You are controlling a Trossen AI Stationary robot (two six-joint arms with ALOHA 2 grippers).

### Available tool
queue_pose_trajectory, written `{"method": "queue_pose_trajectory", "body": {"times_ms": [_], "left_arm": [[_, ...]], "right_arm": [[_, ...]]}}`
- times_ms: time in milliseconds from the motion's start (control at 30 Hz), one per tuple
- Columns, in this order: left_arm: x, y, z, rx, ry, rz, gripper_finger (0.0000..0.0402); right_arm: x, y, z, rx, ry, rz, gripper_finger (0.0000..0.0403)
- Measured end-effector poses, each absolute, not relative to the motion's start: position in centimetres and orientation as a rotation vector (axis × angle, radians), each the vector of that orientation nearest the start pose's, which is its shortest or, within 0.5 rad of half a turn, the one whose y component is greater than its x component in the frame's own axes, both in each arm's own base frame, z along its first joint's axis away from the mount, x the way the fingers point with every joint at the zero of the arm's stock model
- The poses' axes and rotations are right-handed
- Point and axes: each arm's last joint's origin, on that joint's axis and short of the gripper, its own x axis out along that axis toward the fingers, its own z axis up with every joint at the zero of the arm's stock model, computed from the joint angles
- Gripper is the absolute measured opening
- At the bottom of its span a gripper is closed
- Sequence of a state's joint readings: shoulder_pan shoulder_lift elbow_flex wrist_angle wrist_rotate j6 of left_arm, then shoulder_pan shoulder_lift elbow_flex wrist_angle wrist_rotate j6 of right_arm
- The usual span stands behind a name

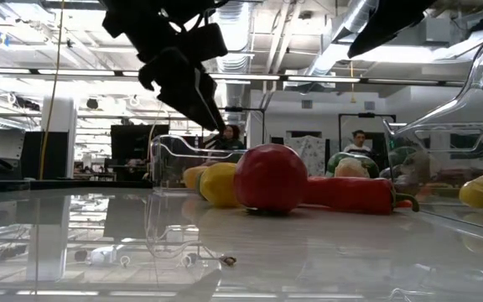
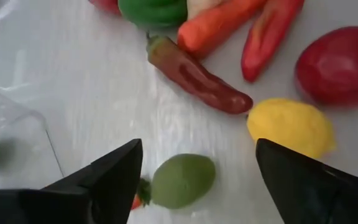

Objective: Sort produce into baskets
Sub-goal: Put the green lime into the top transparent bin

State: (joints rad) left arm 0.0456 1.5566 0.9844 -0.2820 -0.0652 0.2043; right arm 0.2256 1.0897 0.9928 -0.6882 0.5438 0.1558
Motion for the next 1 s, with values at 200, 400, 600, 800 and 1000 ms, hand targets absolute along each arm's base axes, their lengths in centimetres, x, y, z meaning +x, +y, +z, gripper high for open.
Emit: {"method": "queue_pose_trajectory", "body": {"times_ms": [200, 400, 600, 800, 1000], "left_arm": [[32.0, 1.7, 18.8, 0.179, 0.825, 0.033, 0.0285], [32.4, 1.7, 17.0, 0.185, 0.854, 0.021, 0.0284], [33.1, 1.9, 14.7, 0.226, 0.907, 0.046, 0.0284], [32.6, 2.1, 14.1, 0.271, 0.989, 0.111, 0.0276], [32.3, 2.3, 13.9, 0.281, 1.031, 0.108, 0.0223]], "right_arm": [[21.3, 3.3, 31.0, -0.145, 0.678, -0.354, 0.0272], [21.4, 3.2, 31.1, -0.164, 0.675, -0.351, 0.0272], [21.5, 3.0, 31.1, -0.151, 0.671, -0.353, 0.0272], [21.5, 2.9, 31.1, -0.146, 0.673, -0.346, 0.0272], [21.6, 2.8, 31.1, -0.145, 0.673, -0.353, 0.0272]]}}
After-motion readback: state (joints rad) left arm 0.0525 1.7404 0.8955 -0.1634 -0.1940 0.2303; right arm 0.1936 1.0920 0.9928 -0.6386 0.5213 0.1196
